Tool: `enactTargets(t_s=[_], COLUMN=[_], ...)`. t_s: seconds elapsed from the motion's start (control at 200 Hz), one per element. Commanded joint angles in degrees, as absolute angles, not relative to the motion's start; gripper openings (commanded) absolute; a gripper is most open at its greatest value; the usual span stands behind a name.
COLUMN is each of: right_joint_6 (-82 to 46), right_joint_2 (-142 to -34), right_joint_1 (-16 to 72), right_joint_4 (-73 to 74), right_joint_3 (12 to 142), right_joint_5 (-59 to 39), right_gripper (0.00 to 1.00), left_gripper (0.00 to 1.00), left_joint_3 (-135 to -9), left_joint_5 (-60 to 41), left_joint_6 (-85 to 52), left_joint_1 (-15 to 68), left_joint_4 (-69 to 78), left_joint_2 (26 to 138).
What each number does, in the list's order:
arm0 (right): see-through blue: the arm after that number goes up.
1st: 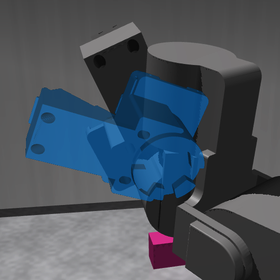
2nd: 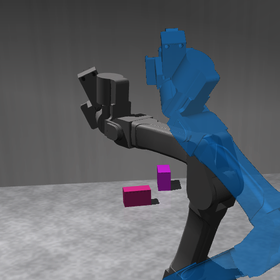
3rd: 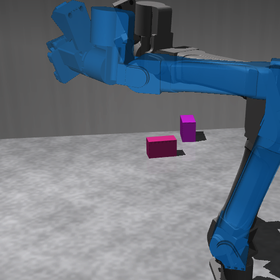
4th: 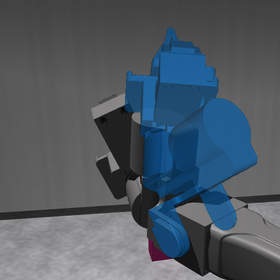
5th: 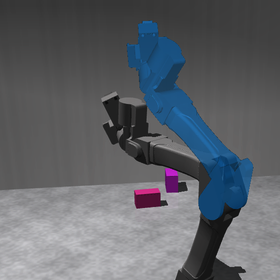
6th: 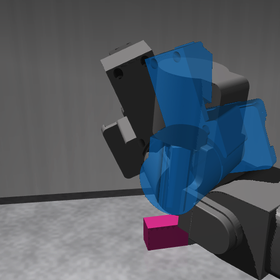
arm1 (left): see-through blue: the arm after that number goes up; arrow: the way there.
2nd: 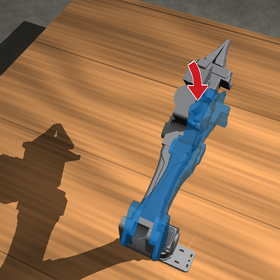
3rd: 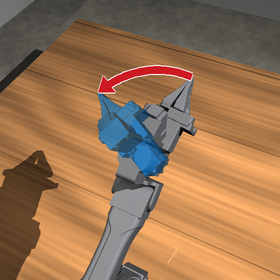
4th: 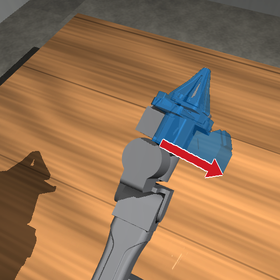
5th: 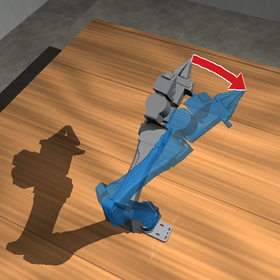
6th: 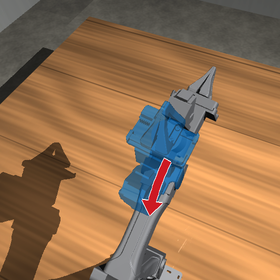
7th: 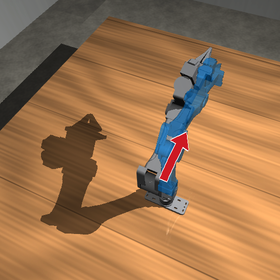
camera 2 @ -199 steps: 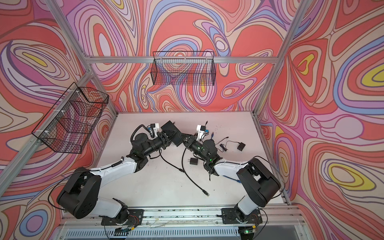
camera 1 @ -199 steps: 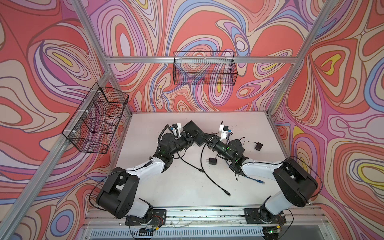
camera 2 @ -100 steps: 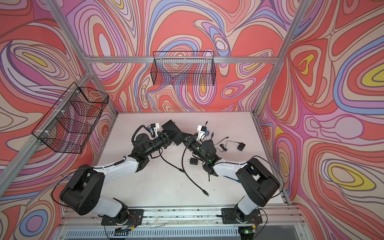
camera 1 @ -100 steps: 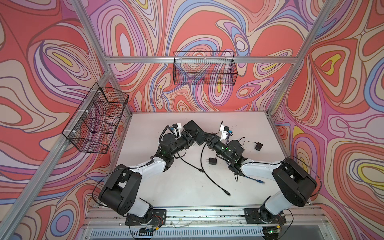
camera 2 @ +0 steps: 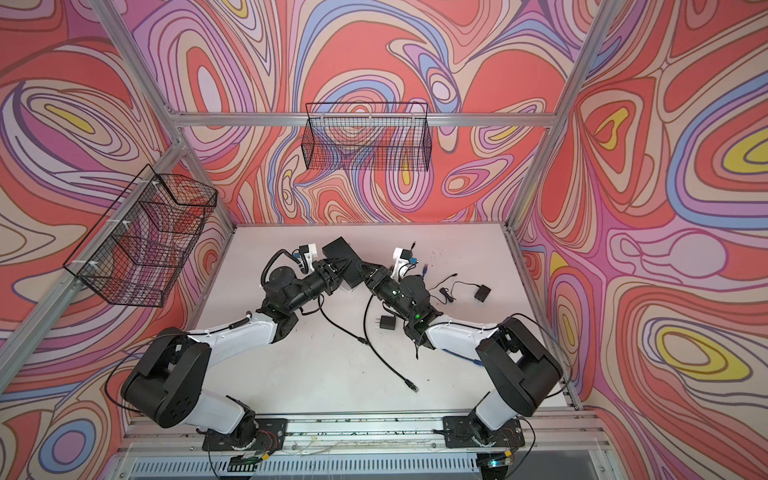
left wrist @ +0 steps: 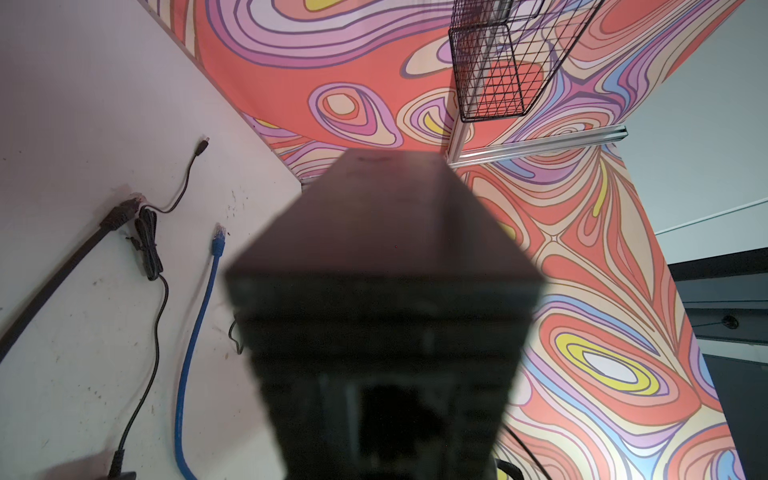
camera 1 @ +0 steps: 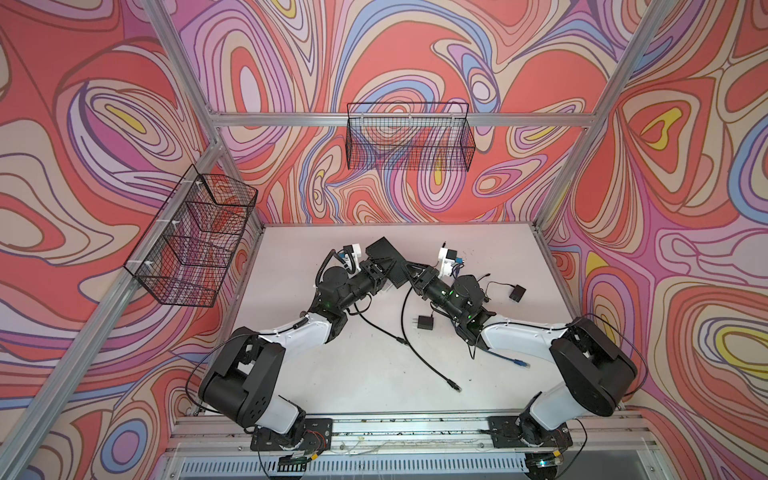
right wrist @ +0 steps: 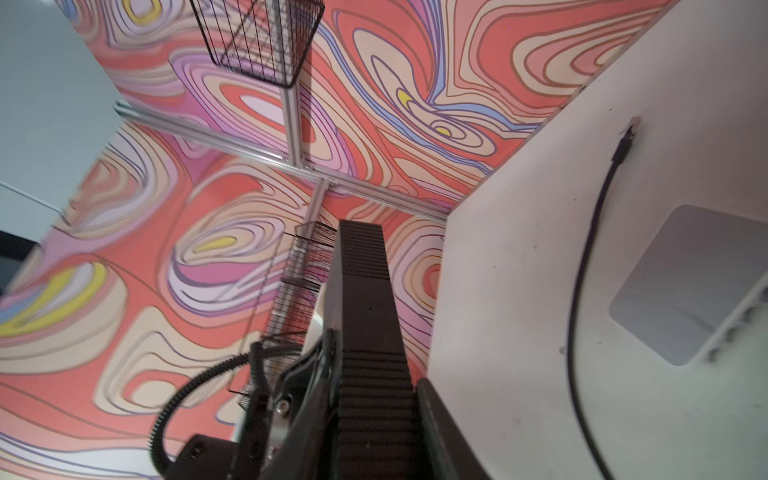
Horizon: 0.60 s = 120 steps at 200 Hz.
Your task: Insert the plug into the switch port
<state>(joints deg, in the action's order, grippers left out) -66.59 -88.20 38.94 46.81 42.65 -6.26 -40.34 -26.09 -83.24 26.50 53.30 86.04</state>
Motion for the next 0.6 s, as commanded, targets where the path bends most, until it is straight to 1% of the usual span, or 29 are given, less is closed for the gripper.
enactTargets(t_s=[0.0, 0.095, 0.305, 0.471, 0.596], right_joint_6=[-56.1, -55.3, -52.5, -47.7, -45.4], right_joint_2=[-84.8, -82.7, -78.1, -76.3, -79.4], right_joint_1=[39.9, 38.6, 35.4, 34.4, 32.2], right_joint_4=[30.7, 26.6, 18.6, 4.9, -10.4], right_joint_3=[44.3, 43.9, 43.3, 48.2, 55.6], right_joint_5=[-4.8, -4.2, -2.0, 3.2, 8.6], right_gripper=[0.47, 0.54, 0.63, 0.63, 0.64], left_gripper=[0.09, 0.08, 0.07, 0.07, 0.07], left_joint_3=[-39.8, -39.4, -37.9, -36.8, -36.5], left_joint_5=[-28.2, -29.1, -30.5, -31.7, -32.8], left_joint_6=[-84.5, -84.5, -83.3, -82.0, -80.1], left_joint_1=[25.5, 24.5, 22.1, 20.9, 20.6], left_joint_4=[54.3, 53.9, 51.8, 49.9, 46.5], left_joint_2=[86.4, 86.0, 84.6, 83.6, 82.1])
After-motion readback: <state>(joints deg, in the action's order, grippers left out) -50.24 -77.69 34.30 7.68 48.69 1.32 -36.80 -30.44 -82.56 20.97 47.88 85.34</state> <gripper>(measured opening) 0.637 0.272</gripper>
